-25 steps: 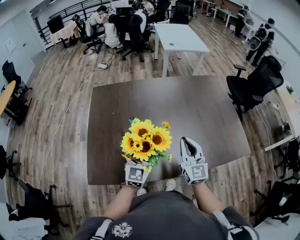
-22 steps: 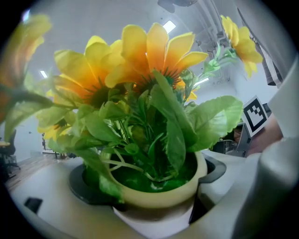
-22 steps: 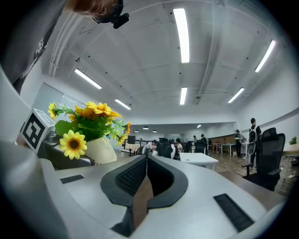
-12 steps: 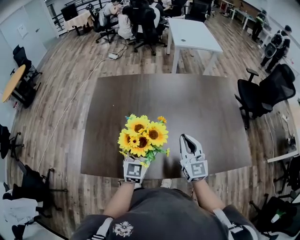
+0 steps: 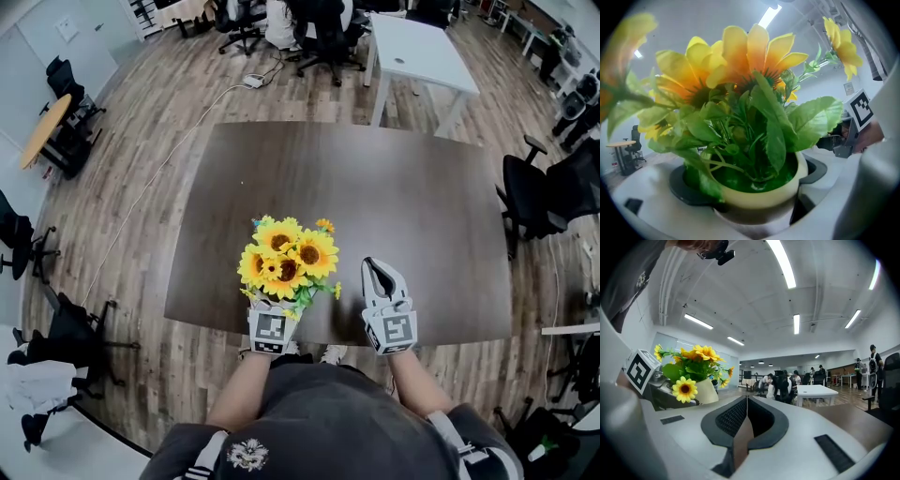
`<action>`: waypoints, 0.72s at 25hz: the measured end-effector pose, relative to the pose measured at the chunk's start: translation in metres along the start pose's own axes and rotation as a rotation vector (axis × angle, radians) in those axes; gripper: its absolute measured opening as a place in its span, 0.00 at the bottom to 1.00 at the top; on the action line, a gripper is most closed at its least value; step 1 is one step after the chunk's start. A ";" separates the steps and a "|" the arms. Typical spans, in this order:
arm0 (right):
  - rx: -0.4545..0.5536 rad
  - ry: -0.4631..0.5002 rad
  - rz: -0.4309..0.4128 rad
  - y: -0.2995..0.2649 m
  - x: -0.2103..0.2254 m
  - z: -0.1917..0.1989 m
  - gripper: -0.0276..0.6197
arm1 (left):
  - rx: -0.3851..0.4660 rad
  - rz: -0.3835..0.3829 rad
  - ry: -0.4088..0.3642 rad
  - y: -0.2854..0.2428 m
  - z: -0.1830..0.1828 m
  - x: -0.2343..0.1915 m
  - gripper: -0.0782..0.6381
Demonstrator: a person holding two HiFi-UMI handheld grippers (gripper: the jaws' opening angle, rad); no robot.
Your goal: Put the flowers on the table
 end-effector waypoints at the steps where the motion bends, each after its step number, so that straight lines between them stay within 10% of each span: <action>1: -0.004 -0.002 -0.002 -0.003 -0.001 0.001 0.08 | -0.007 0.000 0.002 0.000 0.002 -0.002 0.86; 18: -0.134 -0.041 0.004 -0.028 -0.026 0.047 0.08 | -0.144 0.030 0.074 -0.005 0.063 -0.032 0.86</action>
Point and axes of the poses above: the fingertips, and each gripper's own axes: y backward along the fingers, x to its right, z out of its underside, the point moved 9 cm from there along y, backward along the fingers, and after that the axes turned 5 degrees about x, right-handed, at the moved point
